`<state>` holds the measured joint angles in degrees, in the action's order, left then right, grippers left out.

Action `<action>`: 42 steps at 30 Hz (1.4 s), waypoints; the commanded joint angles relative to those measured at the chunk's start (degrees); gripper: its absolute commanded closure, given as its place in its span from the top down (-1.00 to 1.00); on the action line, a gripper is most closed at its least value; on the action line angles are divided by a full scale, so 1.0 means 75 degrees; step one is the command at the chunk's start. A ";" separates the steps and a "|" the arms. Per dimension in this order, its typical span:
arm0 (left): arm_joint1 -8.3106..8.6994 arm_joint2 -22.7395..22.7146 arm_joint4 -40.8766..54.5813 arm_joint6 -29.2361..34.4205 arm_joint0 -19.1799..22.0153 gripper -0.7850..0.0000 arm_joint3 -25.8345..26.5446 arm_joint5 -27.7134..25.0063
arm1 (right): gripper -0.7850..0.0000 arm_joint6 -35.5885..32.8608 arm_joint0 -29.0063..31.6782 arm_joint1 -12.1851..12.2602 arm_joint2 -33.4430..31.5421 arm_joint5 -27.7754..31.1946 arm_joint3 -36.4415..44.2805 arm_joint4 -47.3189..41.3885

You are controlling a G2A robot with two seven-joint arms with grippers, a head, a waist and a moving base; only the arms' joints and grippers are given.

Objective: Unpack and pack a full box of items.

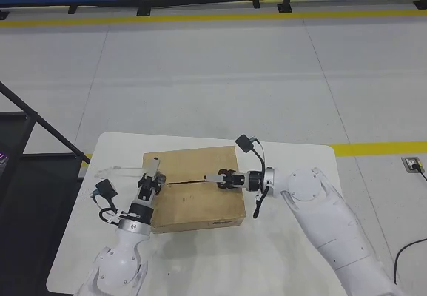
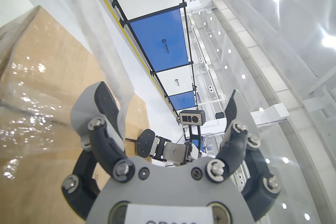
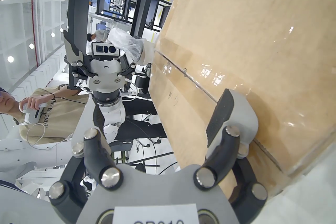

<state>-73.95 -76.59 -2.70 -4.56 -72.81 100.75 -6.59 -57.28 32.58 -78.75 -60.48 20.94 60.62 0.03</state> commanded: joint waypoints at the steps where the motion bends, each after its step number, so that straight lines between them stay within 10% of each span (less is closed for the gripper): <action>1: -0.0010 0.0042 -0.0124 0.0028 0.0034 1.00 -0.0050 0.0051 | 1.00 0.0026 0.0157 0.0050 -0.0090 -0.0001 0.0268 0.0051; 42: -0.0294 0.0798 -0.1136 0.0145 0.0463 1.00 -0.0642 0.0355 | 1.00 0.0946 0.2434 0.0756 -0.1498 0.0033 0.3021 0.0641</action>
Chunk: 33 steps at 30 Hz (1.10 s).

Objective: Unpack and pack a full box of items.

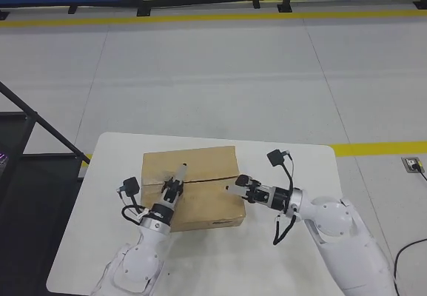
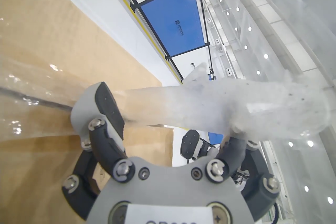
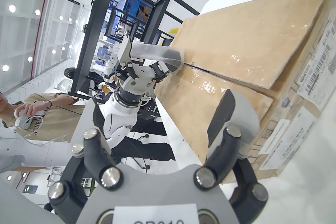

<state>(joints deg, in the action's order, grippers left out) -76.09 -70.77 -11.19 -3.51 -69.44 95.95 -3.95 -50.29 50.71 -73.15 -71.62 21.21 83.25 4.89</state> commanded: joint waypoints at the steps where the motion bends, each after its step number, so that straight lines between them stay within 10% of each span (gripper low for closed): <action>1: -0.0017 0.0040 -0.0005 0.0014 0.0030 1.00 -0.0005 0.0016 | 1.00 0.0024 0.0038 0.0020 -0.0030 -0.0006 0.0008 -0.0010; 23: -0.0085 0.0003 0.0311 0.0884 0.0127 1.00 0.0444 0.0052 | 1.00 0.1586 0.0736 0.0216 -0.0545 0.0491 0.0719 0.0605; 33: 0.0070 -0.2155 0.2471 0.1386 -0.0645 1.00 0.2063 0.0379 | 1.00 0.0454 0.0225 0.0304 -0.0262 0.0191 0.2043 0.0895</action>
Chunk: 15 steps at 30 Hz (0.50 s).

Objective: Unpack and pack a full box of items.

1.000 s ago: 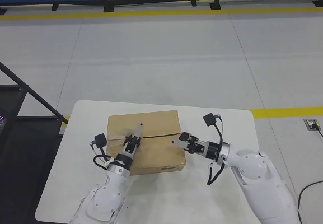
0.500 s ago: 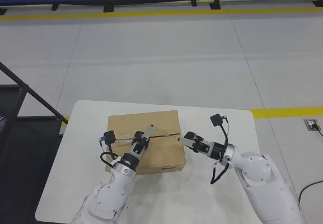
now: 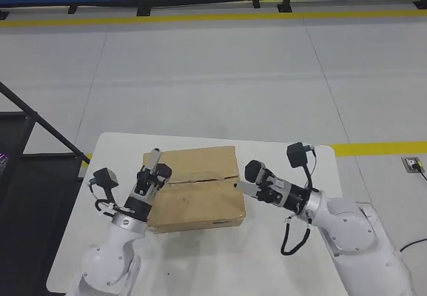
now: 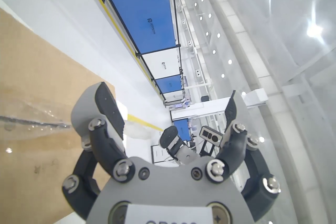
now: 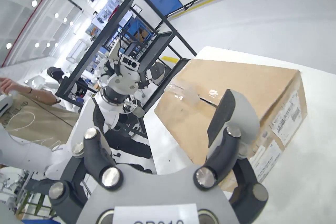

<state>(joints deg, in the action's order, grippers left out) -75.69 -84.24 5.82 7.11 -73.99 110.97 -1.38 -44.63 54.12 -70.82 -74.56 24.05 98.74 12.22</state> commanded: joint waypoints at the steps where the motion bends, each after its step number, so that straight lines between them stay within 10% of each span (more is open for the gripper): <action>1: 0.0033 -0.0600 0.0306 -0.0046 -0.0071 1.00 0.0059 0.0035 | 1.00 -0.0489 -0.0492 -0.0024 0.0289 -0.0382 -0.0084 -0.0122; 15: 0.0142 -0.1886 0.0973 0.0291 -0.0487 1.00 -0.1061 -0.0147 | 1.00 -0.1132 -0.4046 -0.0882 0.3406 -0.0875 -0.3769 -0.1413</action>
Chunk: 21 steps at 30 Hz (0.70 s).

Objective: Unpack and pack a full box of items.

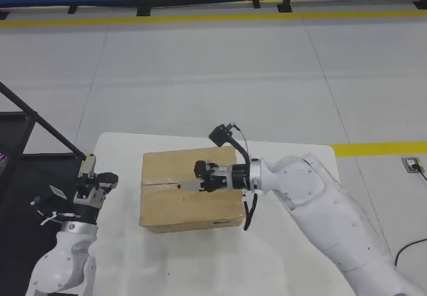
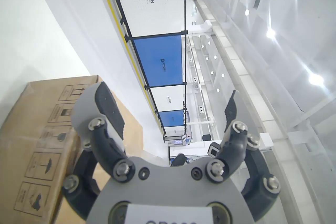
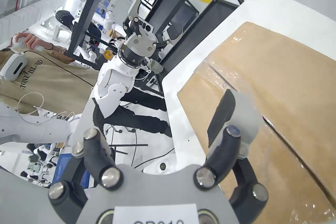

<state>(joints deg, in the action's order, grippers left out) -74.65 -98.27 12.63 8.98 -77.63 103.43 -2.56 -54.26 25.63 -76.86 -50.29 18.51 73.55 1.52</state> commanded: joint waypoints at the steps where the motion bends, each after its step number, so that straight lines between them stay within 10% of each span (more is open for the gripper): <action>1: 0.0007 -0.0036 0.0093 0.0080 -0.0007 1.00 -0.0087 -0.0002 | 1.00 0.0269 -0.0400 -0.0156 0.0287 -0.0232 -0.0742 -0.0136; 21: 0.0040 0.0132 0.0000 0.0251 -0.0072 1.00 -0.0213 -0.0037 | 1.00 -0.0505 -0.1503 -0.0862 0.1002 -0.0902 -0.3859 -0.1449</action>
<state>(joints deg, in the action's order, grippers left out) -74.35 -97.40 12.75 10.95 -78.16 101.84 -2.78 -57.80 14.35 -83.29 -42.77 11.57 44.82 -9.44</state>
